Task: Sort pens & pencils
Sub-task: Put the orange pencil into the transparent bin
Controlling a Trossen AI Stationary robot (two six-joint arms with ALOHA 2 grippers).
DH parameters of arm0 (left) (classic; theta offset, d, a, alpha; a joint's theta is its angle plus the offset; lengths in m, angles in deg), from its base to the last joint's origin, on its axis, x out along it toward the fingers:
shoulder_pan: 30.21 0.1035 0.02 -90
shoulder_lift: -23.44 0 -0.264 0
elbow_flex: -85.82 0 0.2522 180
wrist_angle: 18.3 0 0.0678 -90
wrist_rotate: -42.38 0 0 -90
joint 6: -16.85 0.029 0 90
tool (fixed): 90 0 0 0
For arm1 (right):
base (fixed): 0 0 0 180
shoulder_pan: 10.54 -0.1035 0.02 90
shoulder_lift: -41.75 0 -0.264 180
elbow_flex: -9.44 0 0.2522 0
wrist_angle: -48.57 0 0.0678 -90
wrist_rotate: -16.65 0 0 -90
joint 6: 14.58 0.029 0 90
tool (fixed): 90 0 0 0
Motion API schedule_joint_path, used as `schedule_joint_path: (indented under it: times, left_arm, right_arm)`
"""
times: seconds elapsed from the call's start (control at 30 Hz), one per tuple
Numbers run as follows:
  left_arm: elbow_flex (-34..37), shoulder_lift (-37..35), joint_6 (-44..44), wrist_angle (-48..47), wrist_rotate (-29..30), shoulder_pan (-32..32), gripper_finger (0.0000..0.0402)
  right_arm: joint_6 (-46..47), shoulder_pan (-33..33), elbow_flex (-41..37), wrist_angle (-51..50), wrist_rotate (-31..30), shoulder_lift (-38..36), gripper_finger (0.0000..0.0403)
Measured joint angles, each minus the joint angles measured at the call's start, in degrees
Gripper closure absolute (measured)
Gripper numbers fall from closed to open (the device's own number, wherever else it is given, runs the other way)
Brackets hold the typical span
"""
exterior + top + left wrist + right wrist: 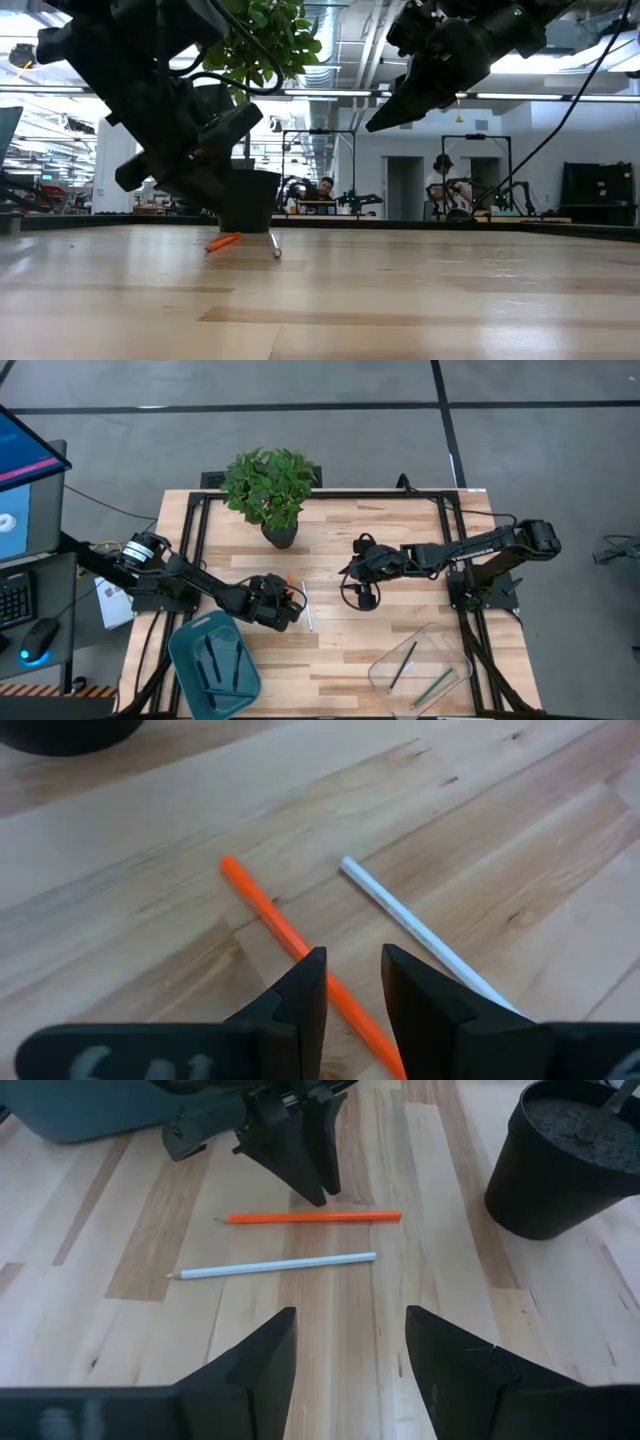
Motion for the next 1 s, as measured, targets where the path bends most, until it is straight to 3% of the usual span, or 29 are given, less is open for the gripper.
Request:
schedule_joint_path:
  times: [0.6,0.9,1.0]
  left_arm:
    - [0.0,0.13,-0.73,-0.98,-2.24,1.38,0.0313]
    - [-0.17,6.02,1.41,3.13,-4.31,3.74,0.0313]
    - [-1.5,6.11,1.12,0.38,-4.2,3.75,0.0313]
  right_arm:
    - [0.0,0.0,0.0,2.17,0.02,0.0,0.0194]
    - [0.02,-0.04,0.0,2.18,0.02,0.0,0.0193]
    - [0.02,-0.04,0.0,2.14,0.02,0.0,0.0193]
